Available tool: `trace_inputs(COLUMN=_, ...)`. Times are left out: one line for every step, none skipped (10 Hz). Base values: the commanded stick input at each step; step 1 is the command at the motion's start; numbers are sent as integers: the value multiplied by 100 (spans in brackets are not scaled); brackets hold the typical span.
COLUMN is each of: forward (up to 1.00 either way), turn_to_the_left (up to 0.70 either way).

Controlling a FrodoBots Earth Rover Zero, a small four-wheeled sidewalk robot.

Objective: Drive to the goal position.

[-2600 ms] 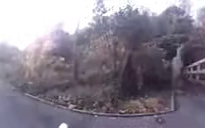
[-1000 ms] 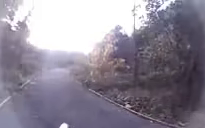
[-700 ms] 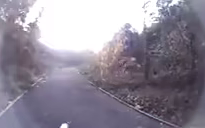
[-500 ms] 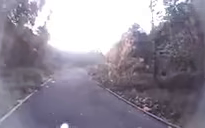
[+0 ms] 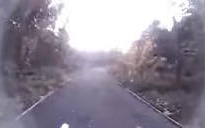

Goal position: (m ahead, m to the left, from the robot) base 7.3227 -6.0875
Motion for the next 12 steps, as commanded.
trace_inputs(forward=85, turn_to_the_left=0)
trace_inputs(forward=85, turn_to_the_left=0)
trace_inputs(forward=85, turn_to_the_left=0)
trace_inputs(forward=85, turn_to_the_left=0)
trace_inputs(forward=85, turn_to_the_left=0)
trace_inputs(forward=85, turn_to_the_left=0)
trace_inputs(forward=85, turn_to_the_left=0)
trace_inputs(forward=85, turn_to_the_left=0)
trace_inputs(forward=85, turn_to_the_left=0)
trace_inputs(forward=85, turn_to_the_left=0)
trace_inputs(forward=85, turn_to_the_left=0)
trace_inputs(forward=85, turn_to_the_left=0)
